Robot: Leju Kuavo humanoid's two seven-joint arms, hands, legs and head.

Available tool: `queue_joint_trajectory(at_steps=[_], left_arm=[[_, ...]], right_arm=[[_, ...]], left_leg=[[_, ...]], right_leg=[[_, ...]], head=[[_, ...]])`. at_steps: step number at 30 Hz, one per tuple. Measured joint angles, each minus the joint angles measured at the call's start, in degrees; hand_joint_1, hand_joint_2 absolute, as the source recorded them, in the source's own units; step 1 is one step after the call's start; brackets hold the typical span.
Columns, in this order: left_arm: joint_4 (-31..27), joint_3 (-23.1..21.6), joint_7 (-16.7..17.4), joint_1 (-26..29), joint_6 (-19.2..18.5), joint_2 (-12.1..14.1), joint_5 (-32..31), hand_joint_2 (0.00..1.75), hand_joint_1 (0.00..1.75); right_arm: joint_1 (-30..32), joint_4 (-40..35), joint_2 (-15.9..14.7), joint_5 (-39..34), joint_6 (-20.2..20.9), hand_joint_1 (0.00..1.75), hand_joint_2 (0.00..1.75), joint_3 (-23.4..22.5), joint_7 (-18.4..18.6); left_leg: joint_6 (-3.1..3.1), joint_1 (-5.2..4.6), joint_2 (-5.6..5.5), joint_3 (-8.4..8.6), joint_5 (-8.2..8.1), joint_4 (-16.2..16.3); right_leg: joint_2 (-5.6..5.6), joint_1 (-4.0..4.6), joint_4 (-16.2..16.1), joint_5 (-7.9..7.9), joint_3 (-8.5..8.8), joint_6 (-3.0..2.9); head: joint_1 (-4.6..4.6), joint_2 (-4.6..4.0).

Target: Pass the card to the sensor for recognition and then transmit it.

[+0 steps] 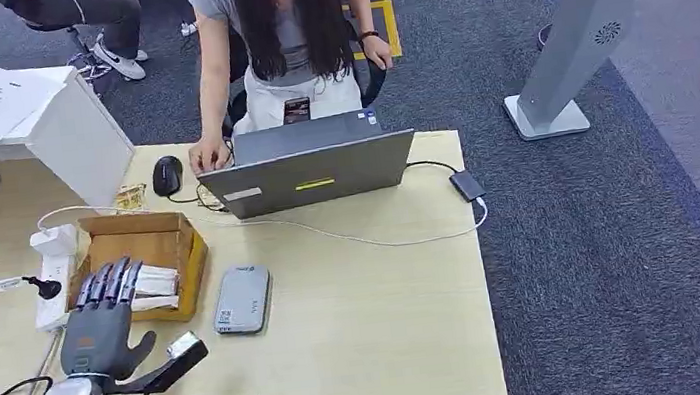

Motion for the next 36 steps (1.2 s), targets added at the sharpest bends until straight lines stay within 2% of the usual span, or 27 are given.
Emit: queue_joint_trajectory(at_steps=[15, 36], left_arm=[[0.0, 0.4, 0.0, 0.1, -0.1, 0.0, 0.0, 1.75, 0.00], [0.0, 2.6, 1.2, -0.2, -2.8, 0.3, 0.5, 1.75, 0.00]], right_arm=[[0.0, 0.0, 0.0, 0.0, 0.0, 0.00, 1.75, 0.0, -0.1], [0.0, 0.0, 0.0, 1.0, 0.6, 0.00, 1.75, -0.2, 0.1]], left_leg=[[0.00, 0.00, 0.00, 0.01, 0.00, 0.0], [0.00, 0.00, 0.00, 0.01, 0.00, 0.0]], right_leg=[[0.00, 0.00, 0.0, 0.00, 0.01, 0.00], [0.00, 0.00, 0.0, 0.00, 0.00, 0.00]], head=[[0.00, 0.00], [0.00, 0.00]])
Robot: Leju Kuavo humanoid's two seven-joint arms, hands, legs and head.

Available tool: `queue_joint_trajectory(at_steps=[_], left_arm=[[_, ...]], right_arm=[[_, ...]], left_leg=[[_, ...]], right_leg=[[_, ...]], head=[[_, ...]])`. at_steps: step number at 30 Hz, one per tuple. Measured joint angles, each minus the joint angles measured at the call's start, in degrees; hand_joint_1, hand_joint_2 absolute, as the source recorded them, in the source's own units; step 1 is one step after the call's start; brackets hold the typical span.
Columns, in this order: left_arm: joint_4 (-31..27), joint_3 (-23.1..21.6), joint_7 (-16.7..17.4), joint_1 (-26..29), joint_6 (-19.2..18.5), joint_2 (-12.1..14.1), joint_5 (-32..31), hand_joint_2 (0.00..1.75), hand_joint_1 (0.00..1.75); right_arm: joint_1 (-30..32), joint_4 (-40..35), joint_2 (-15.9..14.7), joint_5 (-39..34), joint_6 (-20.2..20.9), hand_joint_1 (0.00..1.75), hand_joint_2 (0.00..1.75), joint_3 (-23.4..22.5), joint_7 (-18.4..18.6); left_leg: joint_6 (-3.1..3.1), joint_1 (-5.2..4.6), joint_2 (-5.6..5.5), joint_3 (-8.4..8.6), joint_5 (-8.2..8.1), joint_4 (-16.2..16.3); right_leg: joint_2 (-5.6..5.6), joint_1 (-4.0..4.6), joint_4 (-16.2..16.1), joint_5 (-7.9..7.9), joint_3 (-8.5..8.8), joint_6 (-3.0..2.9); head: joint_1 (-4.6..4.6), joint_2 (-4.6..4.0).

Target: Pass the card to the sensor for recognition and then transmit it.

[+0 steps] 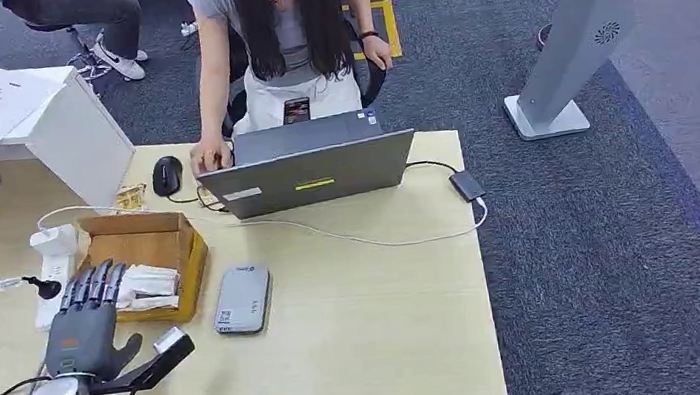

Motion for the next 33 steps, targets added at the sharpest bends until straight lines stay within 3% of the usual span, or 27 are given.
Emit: queue_joint_trajectory(at_steps=[28, 29, 33], left_arm=[[4.2, 0.0, 0.5, -3.8, -2.3, -0.4, -0.7, 1.75, 0.00], [4.4, 0.0, 0.5, -3.8, -2.3, -0.4, -0.7, 1.75, 1.75], [4.7, 0.0, 0.5, -3.8, -2.3, -0.4, -0.6, 1.75, 1.75]], right_arm=[[-0.2, 0.0, 0.0, 1.2, 0.3, 0.00, 1.75, 0.0, 0.0], [-0.2, 0.0, 0.0, 1.2, 0.3, 0.00, 1.75, 0.0, 0.0], [-0.2, 0.0, 0.0, 1.2, 0.3, 0.00, 1.75, 0.0, 0.0]], left_leg=[[0.00, 0.00, 0.02, 0.00, 0.00, 0.0], [0.00, 0.00, 0.02, 0.00, 0.00, 0.0], [0.00, 0.00, 0.03, 0.00, 0.00, 0.0]], right_leg=[[0.02, 0.00, 0.0, 0.00, -0.02, 0.00], [0.02, 0.00, 0.0, 0.00, -0.02, 0.00], [0.02, 0.00, 0.0, 0.00, -0.02, 0.00]], head=[[0.00, 0.00], [0.00, 0.00], [0.00, 0.00]])
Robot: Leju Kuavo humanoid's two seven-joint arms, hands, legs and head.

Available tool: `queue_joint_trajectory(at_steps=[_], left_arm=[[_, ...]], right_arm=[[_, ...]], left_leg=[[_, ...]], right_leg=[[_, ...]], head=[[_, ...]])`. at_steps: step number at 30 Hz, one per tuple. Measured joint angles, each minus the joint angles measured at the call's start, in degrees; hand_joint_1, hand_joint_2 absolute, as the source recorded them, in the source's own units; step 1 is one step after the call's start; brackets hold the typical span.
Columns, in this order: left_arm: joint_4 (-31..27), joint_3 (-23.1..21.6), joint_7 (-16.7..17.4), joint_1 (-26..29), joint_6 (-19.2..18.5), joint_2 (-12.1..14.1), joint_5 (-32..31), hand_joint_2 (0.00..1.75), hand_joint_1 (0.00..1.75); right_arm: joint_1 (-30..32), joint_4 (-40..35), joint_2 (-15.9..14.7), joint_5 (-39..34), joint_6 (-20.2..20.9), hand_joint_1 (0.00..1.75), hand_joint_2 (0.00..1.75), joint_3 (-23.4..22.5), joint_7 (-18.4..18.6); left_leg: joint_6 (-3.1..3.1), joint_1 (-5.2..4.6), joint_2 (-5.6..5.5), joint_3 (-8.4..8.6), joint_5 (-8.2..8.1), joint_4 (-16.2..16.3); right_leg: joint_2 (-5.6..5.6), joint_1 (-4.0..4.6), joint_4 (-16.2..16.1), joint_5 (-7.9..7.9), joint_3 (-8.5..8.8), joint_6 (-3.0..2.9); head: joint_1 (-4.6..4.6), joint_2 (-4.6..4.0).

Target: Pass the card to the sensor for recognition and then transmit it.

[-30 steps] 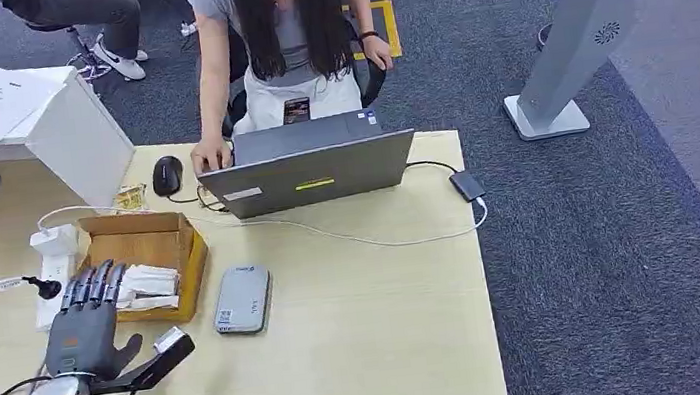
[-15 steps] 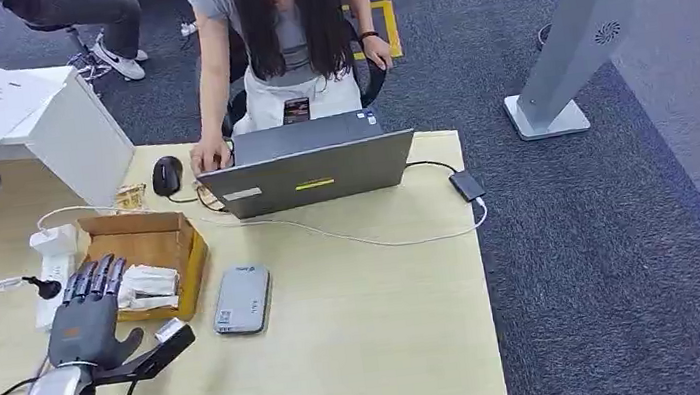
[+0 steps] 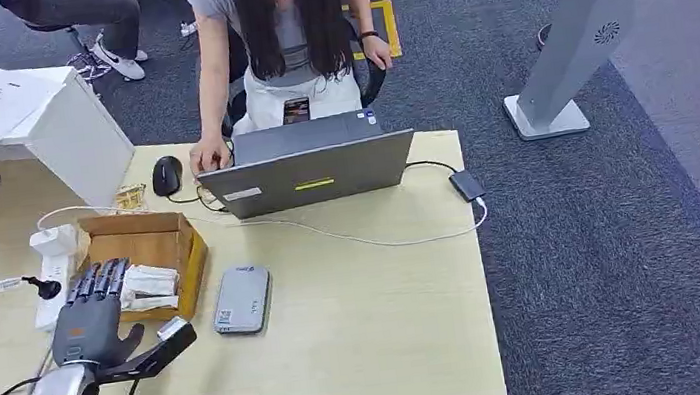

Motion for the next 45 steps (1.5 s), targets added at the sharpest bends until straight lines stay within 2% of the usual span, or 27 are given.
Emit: queue_joint_trajectory(at_steps=[35, 40, 45], left_arm=[[0.6, 0.0, -1.9, 0.1, -0.6, 0.6, 2.7, 1.75, 1.75], [0.4, -0.3, -3.3, -1.7, 0.3, 0.9, 2.6, 1.75, 1.75], [-0.5, -1.9, -3.4, -5.9, 0.1, 1.0, 2.6, 1.75, 1.75]], right_arm=[[0.0, 0.0, 0.0, 0.7, 0.4, 0.00, 1.75, -0.2, -0.5], [0.0, 0.0, 0.0, 1.2, 0.7, 0.00, 1.75, -0.4, -0.7], [-0.1, 0.0, 0.0, 1.5, 0.7, 0.00, 1.75, -0.5, -0.9]], left_leg=[[0.00, 0.00, 0.01, 0.01, 0.00, 0.0], [-0.01, 0.00, -0.01, 0.01, 0.01, 0.0], [-0.06, 0.01, -0.02, 0.00, 0.07, 0.0]], right_leg=[[0.00, 0.00, 0.0, 0.00, 0.00, 0.00], [-0.01, 0.00, 0.0, 0.01, 0.00, -0.01], [-0.02, 0.01, 0.0, 0.09, 0.01, -0.05]], head=[[0.00, 0.00], [0.00, 0.00], [0.00, 0.00]])
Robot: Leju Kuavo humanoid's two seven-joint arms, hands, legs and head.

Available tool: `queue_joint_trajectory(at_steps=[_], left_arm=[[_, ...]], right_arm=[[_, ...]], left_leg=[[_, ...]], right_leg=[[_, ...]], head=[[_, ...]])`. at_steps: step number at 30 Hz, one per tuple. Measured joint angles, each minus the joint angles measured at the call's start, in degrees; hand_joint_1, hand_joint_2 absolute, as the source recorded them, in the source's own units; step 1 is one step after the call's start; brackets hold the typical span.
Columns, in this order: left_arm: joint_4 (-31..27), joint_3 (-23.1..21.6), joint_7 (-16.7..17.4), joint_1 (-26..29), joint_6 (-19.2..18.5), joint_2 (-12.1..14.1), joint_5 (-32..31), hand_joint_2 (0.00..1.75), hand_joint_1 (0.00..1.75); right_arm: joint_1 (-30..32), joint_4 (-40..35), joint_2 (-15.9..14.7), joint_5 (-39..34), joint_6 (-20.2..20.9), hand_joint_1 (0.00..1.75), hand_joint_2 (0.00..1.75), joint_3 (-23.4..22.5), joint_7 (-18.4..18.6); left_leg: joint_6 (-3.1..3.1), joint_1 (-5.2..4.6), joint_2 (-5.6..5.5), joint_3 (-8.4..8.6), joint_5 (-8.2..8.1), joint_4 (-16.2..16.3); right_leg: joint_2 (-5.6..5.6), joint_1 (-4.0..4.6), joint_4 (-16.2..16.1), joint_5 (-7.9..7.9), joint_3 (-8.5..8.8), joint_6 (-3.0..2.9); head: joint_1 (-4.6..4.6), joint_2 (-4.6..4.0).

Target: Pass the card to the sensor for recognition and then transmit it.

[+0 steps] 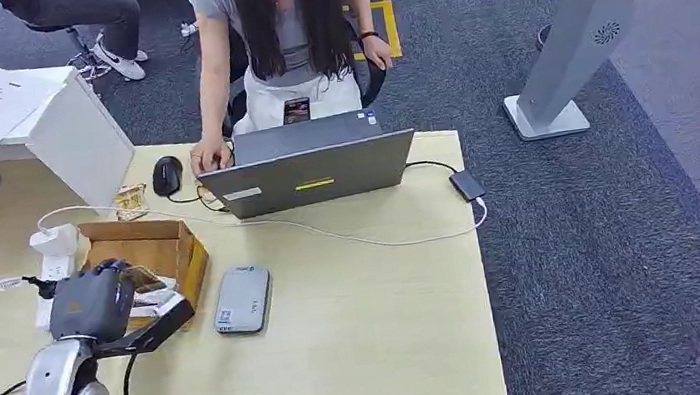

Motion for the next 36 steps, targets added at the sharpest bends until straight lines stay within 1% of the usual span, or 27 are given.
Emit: queue_joint_trajectory(at_steps=[6, 27, 36], left_arm=[[-0.5, -1.3, 0.2, -1.9, 0.0, 0.1, 0.0, 1.75, 1.75], [-0.5, -1.8, 0.3, -2.0, 0.1, 0.1, 0.1, 1.75, 1.75], [-1.4, -2.9, 0.5, -5.4, -0.1, 0.2, 0.0, 1.75, 1.75]], right_arm=[[0.0, 0.0, 0.0, 0.2, 0.0, 0.00, 1.75, -0.1, 0.0], [0.0, 0.0, 0.0, 0.2, 0.0, 0.00, 1.75, -0.4, -0.1], [0.0, 0.0, 0.0, 0.5, 0.0, 0.00, 1.75, -0.4, -0.4]], left_leg=[[0.00, 0.00, 0.07, 0.02, 0.00, 0.0], [-0.01, 0.00, 0.08, 0.02, 0.00, 0.0], [-0.03, 0.00, 0.08, 0.01, 0.02, 0.0]], right_leg=[[0.06, 0.00, 0.0, 0.02, -0.02, -0.02], [0.06, 0.00, 0.0, 0.02, -0.05, -0.02], [0.07, 0.00, 0.0, 0.06, -0.05, -0.05]], head=[[0.00, 0.00], [0.00, 0.00], [-0.02, 0.00]])
